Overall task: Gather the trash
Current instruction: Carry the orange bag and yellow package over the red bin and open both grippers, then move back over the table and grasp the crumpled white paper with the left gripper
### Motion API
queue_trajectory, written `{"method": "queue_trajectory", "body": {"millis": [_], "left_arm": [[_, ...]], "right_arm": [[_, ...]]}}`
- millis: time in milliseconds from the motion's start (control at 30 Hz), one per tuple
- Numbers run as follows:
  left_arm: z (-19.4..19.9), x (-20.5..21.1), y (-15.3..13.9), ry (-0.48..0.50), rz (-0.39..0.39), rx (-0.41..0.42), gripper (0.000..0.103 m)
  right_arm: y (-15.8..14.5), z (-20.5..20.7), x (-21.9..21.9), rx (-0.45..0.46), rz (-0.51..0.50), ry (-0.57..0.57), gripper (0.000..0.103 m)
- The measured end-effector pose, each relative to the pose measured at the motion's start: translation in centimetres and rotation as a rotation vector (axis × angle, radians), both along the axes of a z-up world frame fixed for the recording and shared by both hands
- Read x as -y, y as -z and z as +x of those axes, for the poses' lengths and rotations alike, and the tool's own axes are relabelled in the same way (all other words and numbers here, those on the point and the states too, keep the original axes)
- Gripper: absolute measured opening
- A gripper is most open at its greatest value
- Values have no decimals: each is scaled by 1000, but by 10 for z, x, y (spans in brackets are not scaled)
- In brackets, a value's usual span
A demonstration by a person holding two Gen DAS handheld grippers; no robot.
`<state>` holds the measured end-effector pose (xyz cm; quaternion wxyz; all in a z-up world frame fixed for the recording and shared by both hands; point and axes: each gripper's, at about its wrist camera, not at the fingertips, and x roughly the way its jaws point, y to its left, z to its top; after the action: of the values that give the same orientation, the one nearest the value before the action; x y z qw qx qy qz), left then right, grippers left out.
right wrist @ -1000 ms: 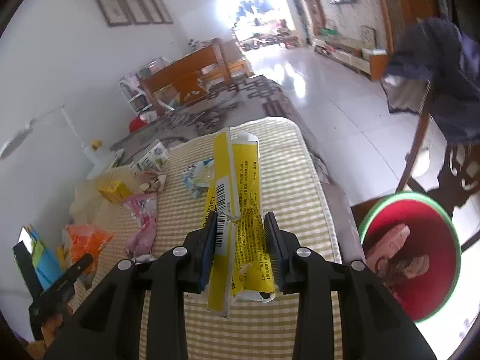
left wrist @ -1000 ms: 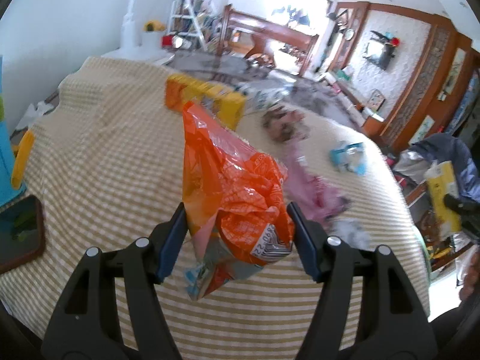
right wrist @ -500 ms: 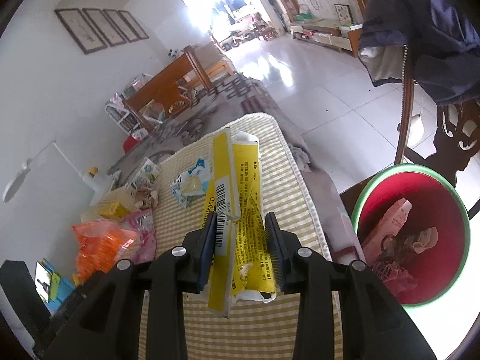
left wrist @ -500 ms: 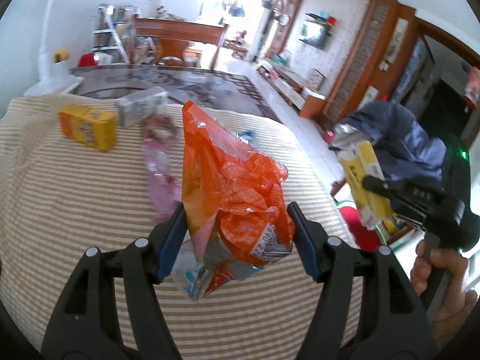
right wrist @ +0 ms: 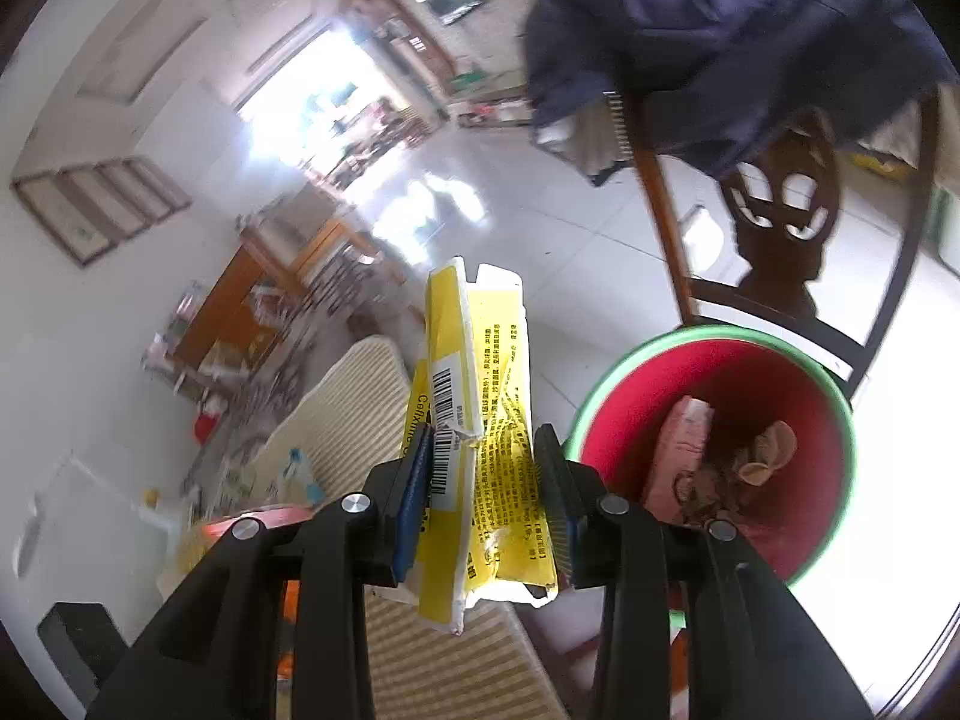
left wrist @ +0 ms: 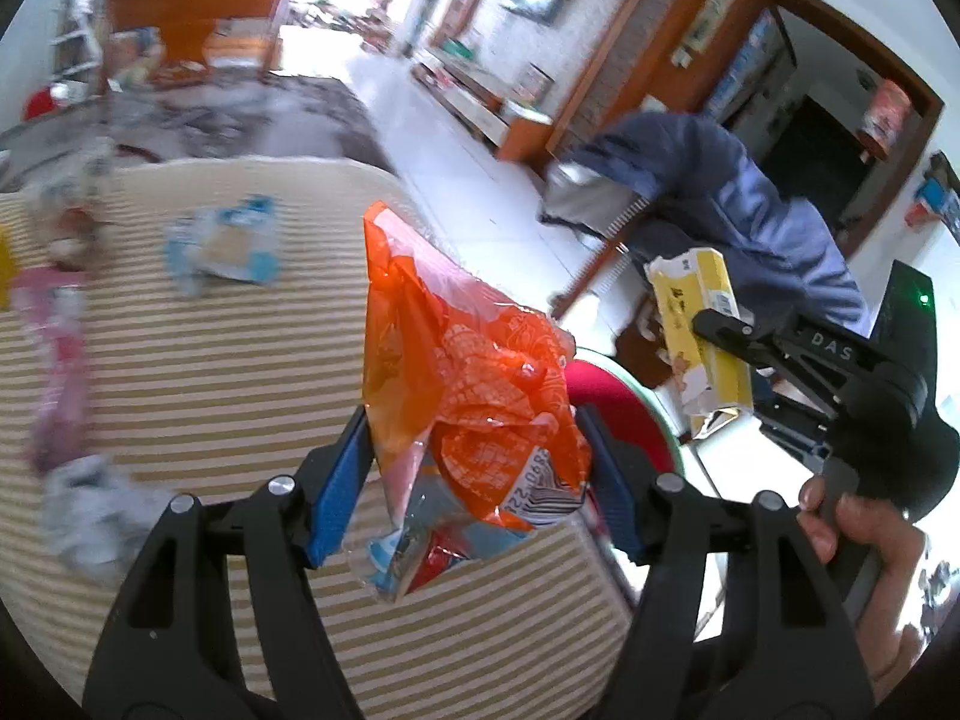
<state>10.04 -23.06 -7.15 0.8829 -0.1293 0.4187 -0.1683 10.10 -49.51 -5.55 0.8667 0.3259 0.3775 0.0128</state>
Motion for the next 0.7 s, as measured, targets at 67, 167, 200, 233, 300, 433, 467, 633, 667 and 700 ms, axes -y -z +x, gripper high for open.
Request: {"method": "queue_trajectory", "body": {"millis": [67,167,200,233,300,433,467,633,667,700], "left_arm": [[8,17,4,34,-4,-14,65],[17,42,10,83,-1,-39,65],[20,50,12,103,4,-46,65],[21,56,13,117,11,-48,65],[24,69,17,147,28,-57,65],[31,83,30,201,18,-128,67],[30,84,31,204,19,-130,70],[27,80,35,199,0,-133,84],[27,77,34,192,-5,-133,84],[25,72,33,186,-11,-133,84]], "right_arm": [[1,-1,10,-7,0,40,35],[1,-4,25,-5,-3,117,35],[1,-4,29,-4,-3,140,35],[2,-4,33,-5,3,156,35],[5,-5,39,-3,31,176,35],[5,-6,44,0,28,222,41],[3,-7,45,1,15,235,51],[-3,-7,44,18,-40,274,72],[-2,-7,43,20,-38,271,73],[-2,-6,42,22,-32,266,73]]}}
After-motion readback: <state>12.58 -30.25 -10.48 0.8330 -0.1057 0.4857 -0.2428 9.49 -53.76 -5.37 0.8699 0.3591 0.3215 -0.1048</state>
